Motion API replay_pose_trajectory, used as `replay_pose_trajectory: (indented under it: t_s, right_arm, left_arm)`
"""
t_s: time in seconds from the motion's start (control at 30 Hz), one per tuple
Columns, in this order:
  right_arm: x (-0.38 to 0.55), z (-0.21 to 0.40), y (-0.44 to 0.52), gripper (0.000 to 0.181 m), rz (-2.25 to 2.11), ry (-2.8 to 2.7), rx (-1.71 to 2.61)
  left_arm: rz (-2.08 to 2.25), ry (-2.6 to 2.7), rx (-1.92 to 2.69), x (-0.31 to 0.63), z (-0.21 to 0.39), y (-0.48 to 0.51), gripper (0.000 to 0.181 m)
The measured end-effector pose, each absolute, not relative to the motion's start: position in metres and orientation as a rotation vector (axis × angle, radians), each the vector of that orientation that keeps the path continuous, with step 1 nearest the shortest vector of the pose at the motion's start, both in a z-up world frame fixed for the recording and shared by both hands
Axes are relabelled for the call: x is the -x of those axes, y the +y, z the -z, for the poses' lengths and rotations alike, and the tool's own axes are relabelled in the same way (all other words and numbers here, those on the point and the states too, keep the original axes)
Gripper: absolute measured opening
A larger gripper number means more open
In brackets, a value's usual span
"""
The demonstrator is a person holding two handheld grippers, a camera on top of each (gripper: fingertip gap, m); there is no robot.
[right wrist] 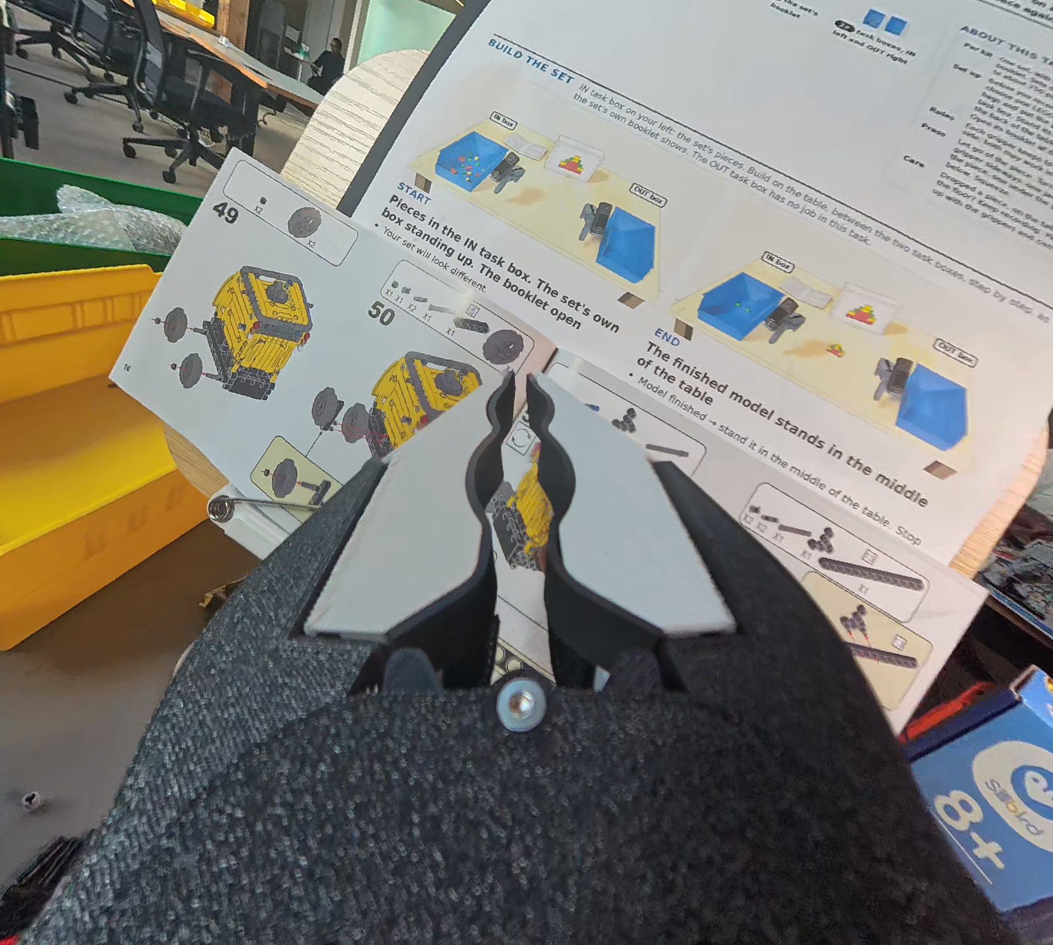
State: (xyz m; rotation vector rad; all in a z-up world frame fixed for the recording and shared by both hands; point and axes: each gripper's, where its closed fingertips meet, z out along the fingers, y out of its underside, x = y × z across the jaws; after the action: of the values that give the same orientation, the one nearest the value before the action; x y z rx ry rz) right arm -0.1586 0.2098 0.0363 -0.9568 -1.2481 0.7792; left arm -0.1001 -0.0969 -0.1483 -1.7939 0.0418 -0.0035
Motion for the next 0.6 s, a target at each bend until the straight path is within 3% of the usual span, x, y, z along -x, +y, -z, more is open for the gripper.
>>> replay_pose_trajectory:
  t_s: [0.33,0.6]
  right_arm:
    - [0.042,-0.040,0.232,0.010,-0.720,-1.254,0.952]
    - [-0.034,0.071,0.303,0.017,-0.449,-1.719,1.420]
  left_arm:
    - [0.003,0.055,1.782,0.097,0.144,-0.098,0.042]
    - [0.009,0.064,1.785,0.094,0.145,-0.096,0.041]
